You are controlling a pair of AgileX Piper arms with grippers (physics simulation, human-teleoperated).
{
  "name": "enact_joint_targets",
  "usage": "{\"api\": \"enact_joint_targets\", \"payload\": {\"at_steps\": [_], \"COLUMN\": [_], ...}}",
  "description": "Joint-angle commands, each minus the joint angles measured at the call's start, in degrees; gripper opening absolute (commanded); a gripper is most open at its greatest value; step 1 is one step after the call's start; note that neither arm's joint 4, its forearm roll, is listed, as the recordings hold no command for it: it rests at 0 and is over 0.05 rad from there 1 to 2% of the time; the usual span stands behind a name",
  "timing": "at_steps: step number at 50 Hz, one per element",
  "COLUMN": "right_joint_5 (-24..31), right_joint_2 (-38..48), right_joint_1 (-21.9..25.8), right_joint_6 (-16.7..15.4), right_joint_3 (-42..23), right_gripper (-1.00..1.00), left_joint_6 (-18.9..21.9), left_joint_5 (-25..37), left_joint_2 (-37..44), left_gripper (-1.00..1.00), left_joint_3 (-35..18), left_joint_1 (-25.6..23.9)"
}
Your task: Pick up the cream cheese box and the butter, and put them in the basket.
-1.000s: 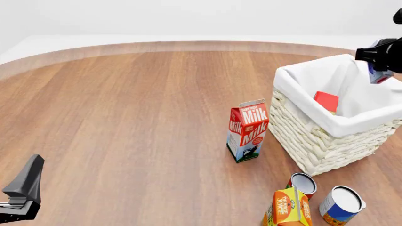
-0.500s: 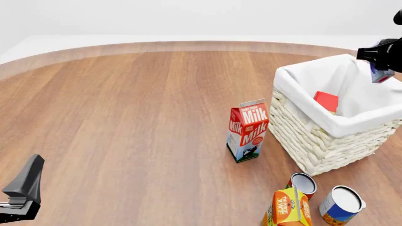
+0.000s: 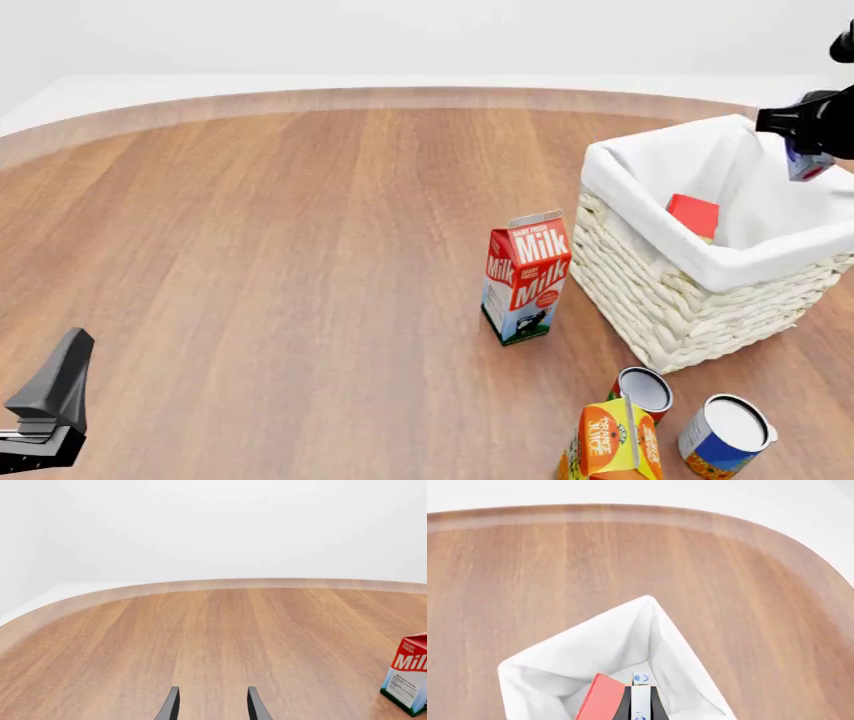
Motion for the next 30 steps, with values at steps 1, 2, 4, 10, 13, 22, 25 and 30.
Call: {"api": "enact_joint_targets", "payload": {"at_steps": [1, 2, 4, 10, 13, 22, 25, 30], "right_joint_5": [-1.3, -1.3, -1.4, -1.9, -2.3, -2.8, -3.2, -3.7], "right_joint_2": [1.4, 1.5, 1.6, 2.1, 2.4, 3.2, 3.5, 3.9], "right_joint_1": [-1.2, -1.2, -1.4, -2.1, -1.9, -2.2, -2.3, -2.4], "right_joint_6": [0.1, 0.1, 0.0, -0.1, 0.1, -0.2, -0.2, -0.1], "right_joint_3": [-0.1, -0.1, -0.2, 0.0, 0.5, 0.2, 0.4, 0.7], "right_gripper": [-1.0, -1.0, -1.0, -1.0, -1.0, -1.0, -1.0, -1.0], "left_joint_6": [0.0, 0.0, 0.0, 0.0, 0.0, 0.0, 0.0, 0.0], "left_joint_5": [0.0, 0.0, 0.0, 0.0, 0.0, 0.0, 0.0, 0.0], "left_joint_2": [0.0, 0.0, 0.0, 0.0, 0.0, 0.0, 0.0, 0.0], "left_gripper": [1.0, 1.0, 1.0, 1.0, 1.0, 1.0, 1.0, 1.0], "left_joint_3": [0.0, 0.0, 0.0, 0.0, 0.0, 0.0, 0.0, 0.0], "left_joint_1": [0.0, 0.0, 0.0, 0.0, 0.0, 0.0, 0.0, 0.0]}}
